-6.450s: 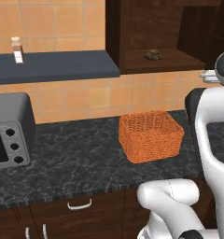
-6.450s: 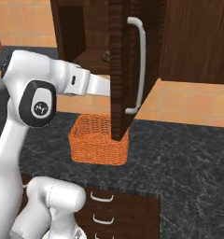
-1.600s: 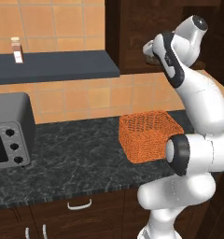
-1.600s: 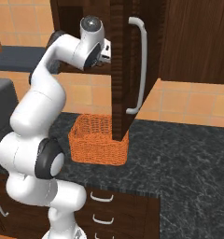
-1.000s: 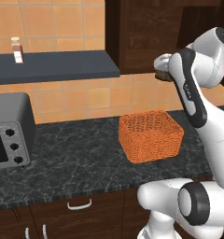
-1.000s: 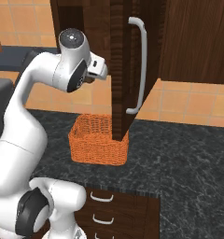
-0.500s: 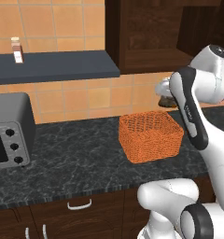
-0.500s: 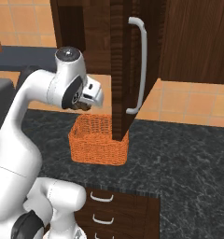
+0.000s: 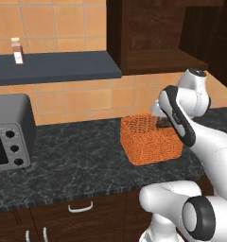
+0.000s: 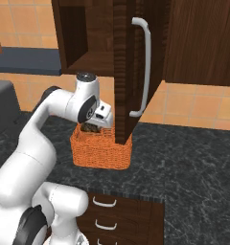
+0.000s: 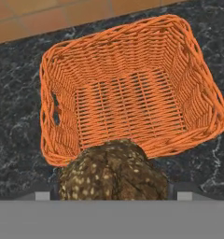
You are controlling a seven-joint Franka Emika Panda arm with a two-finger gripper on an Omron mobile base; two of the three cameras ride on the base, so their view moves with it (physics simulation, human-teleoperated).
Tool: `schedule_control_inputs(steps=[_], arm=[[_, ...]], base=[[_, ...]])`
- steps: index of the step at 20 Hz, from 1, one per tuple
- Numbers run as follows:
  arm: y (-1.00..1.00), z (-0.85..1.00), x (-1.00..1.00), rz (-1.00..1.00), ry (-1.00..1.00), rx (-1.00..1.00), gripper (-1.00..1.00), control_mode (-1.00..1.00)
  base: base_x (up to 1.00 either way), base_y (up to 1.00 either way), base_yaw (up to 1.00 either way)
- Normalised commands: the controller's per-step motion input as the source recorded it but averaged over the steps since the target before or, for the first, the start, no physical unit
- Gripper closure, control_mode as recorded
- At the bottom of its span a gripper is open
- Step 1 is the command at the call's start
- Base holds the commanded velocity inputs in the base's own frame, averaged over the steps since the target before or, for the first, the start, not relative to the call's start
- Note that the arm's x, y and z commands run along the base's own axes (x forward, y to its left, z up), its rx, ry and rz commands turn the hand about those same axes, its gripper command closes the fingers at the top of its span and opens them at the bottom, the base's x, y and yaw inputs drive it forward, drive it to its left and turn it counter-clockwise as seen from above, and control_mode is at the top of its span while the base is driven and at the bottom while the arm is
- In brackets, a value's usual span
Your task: Open the cabinet, pick up the bread from the cabinet and place it in the basket. Then move the basket to the dining counter.
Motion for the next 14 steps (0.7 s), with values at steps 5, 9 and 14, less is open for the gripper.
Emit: schedule_control_inputs(steps=[5, 9, 14], arm=[[0.00, -0.68, 0.16, 0.00, 0.00, -0.11, 1.00, -1.00], [0.00, -0.55, 0.13, 0.00, 0.00, -0.10, 1.00, -1.00], [0.00, -0.37, 0.25, 0.00, 0.00, -0.06, 1.00, -1.00]], base=[[0.00, 0.00, 0.00], [0.00, 0.00, 0.00], [0.00, 0.00, 0.00]])
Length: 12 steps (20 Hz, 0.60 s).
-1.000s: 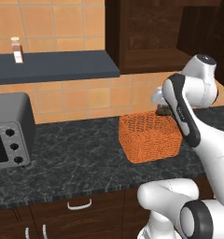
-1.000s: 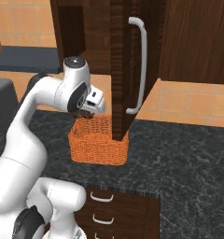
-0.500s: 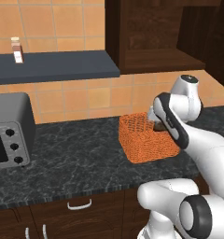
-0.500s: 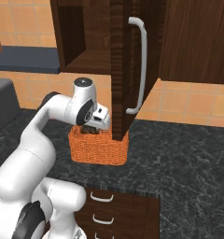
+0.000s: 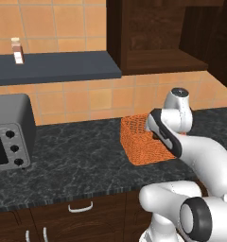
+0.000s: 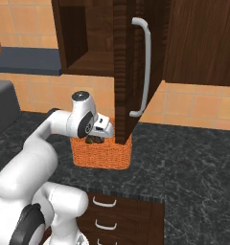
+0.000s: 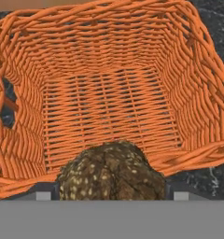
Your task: Open the cabinet, pick up the bread from the cabinet and place it in the basket. Then move the basket to the dining counter.
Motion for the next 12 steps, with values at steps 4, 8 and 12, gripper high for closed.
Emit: schedule_control_inputs(steps=[4, 8, 12], arm=[[0.00, -0.11, 0.33, 0.00, 0.00, -0.01, 1.00, -1.00], [0.00, -0.45, 0.29, 0.00, 0.00, 0.00, 1.00, -1.00], [0.00, -0.51, 0.30, 0.00, 0.02, 0.00, 1.00, -1.00]], base=[[0.00, 0.00, 0.00], [0.00, 0.00, 0.00], [0.00, 0.00, 0.00]])
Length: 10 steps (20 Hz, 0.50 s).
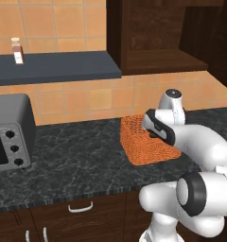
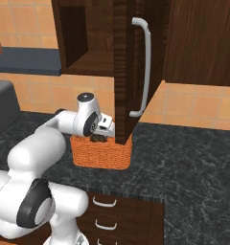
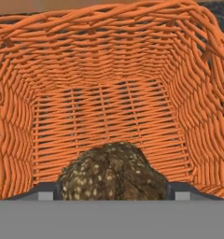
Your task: Open the cabinet, pick up the bread from the cabinet and place it in the basket. Then move the basket to the dining counter.
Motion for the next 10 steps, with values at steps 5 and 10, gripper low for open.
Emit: schedule_control_inputs(steps=[5, 10], arm=[[0.00, -0.48, 0.06, 0.00, 0.00, 0.00, -1.00, -1.00], [0.00, -0.07, 0.00, 0.00, -0.01, 0.00, -1.00, -1.00]], base=[[0.00, 0.00, 0.00], [0.00, 0.00, 0.00]])
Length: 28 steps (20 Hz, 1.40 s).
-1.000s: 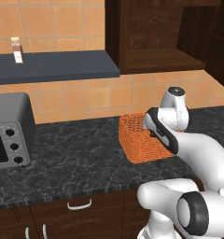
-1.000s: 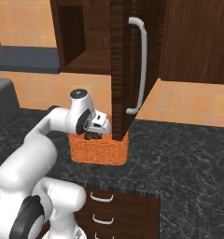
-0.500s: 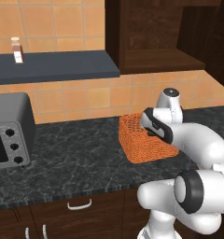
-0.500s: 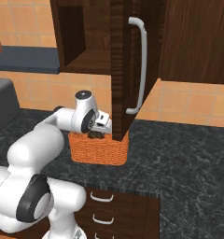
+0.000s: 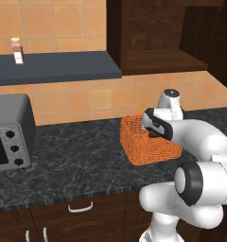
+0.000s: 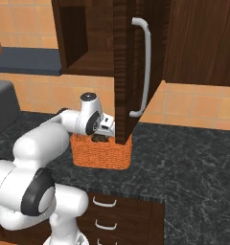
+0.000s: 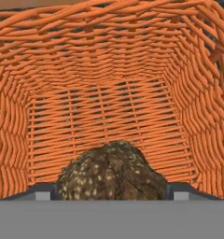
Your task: Open the cabinet, pick up the bread from the cabinet and place it in the basket. Then move the basket to the dining counter.
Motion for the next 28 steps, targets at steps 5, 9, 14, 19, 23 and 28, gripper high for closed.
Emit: schedule_control_inputs(steps=[5, 9, 14, 19, 23, 28], arm=[[0.16, 0.31, -0.29, 0.00, -0.05, 0.00, -1.00, -1.00], [0.38, 0.34, -0.29, 0.00, -0.03, 0.00, -1.00, -1.00], [0.68, 0.42, -0.32, 0.00, -0.01, 0.00, -1.00, -1.00], [0.62, -0.12, -0.08, 0.01, 0.02, 0.00, -1.00, -1.00], [0.24, -0.29, 0.00, 0.03, 0.00, 0.00, -1.00, -1.00], [0.04, -0.63, 0.32, 0.07, 0.11, -0.02, -1.00, -1.00]], base=[[0.00, 0.00, 0.00], [0.00, 0.00, 0.00], [0.00, 0.00, 0.00], [0.00, 0.00, 0.00], [0.00, 0.00, 0.00], [0.00, 0.00, 0.00]])
